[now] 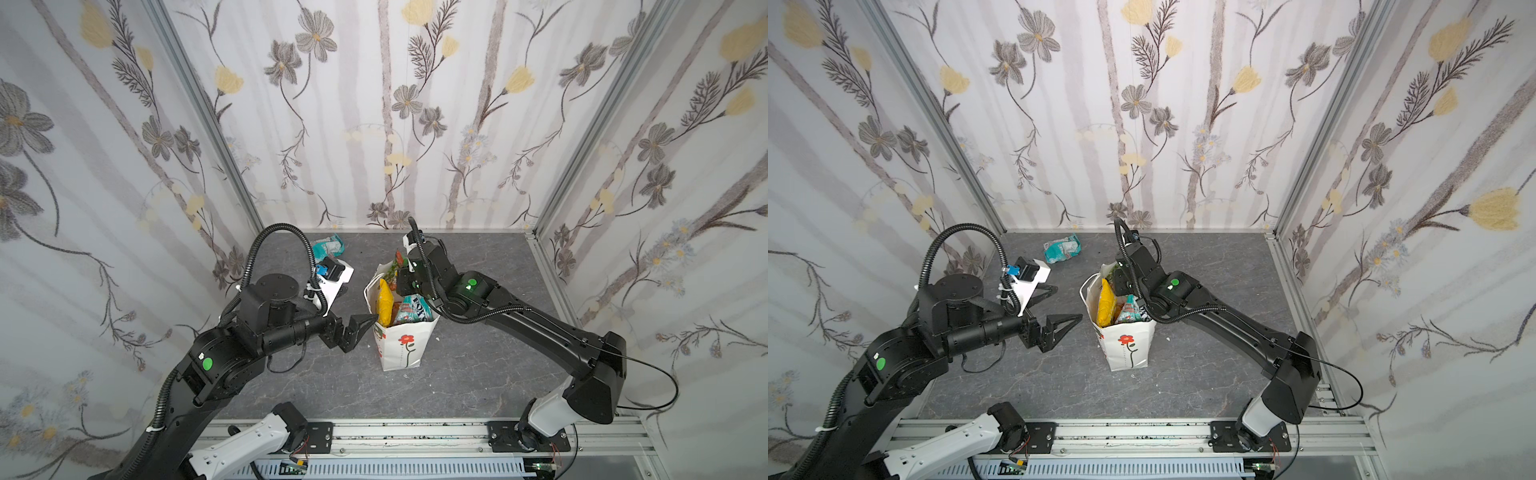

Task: Take the snacks out of the paper bag
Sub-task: 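Lift the green packet out of the bag with the right gripper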

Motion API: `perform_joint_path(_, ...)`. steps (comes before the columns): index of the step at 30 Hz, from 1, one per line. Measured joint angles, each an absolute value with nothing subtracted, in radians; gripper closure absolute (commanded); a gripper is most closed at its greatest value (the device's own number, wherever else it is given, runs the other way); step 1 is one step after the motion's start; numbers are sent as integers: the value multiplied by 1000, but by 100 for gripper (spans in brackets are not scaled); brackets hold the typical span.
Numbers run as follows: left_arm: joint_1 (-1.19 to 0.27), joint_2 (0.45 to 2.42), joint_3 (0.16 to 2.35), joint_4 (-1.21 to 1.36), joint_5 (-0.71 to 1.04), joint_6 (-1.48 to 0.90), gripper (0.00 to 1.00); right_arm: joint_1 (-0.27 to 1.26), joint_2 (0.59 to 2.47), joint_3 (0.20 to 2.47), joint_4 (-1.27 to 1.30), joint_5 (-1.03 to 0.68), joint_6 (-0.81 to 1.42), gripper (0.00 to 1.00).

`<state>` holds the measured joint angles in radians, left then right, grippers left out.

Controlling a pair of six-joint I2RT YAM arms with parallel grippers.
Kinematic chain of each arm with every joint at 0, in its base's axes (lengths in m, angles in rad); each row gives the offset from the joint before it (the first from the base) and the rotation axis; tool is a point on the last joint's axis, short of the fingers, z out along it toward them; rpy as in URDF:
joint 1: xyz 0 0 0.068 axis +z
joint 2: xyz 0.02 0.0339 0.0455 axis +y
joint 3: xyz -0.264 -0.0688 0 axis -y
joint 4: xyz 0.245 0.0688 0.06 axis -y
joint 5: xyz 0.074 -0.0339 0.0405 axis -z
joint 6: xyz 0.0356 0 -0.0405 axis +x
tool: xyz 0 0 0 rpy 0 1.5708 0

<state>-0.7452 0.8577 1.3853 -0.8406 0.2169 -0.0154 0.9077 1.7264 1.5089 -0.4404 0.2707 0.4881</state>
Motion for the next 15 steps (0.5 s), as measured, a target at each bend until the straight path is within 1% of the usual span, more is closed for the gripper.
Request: perform_joint_path(15, -745, 855, 1385, -832, 213, -24, 0, 921, 1703, 1560, -434, 330, 443, 100)
